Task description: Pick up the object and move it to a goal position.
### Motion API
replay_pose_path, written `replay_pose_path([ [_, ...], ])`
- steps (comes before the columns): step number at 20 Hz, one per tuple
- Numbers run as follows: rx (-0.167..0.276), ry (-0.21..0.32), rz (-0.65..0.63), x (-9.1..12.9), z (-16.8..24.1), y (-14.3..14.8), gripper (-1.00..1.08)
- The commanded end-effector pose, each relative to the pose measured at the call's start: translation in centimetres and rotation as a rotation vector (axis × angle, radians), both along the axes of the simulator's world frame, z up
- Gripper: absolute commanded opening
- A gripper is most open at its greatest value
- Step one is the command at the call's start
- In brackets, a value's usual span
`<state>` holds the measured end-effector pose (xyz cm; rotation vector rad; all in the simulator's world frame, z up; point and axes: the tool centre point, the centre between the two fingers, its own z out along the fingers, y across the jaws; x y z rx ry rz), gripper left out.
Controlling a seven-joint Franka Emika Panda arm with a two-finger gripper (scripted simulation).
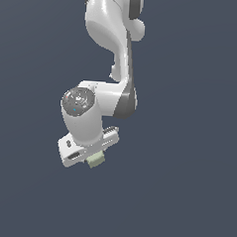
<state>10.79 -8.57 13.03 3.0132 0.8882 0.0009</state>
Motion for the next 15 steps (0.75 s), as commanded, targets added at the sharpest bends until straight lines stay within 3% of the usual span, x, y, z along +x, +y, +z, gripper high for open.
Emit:
replay_pose_path([
  [1, 0.001, 0.001, 0.002, 0.6, 0.8, -1.4, -1.0],
  [15, 0.0, 0.001, 0.002, 2.0, 2.4, -4.1, -1.0],
])
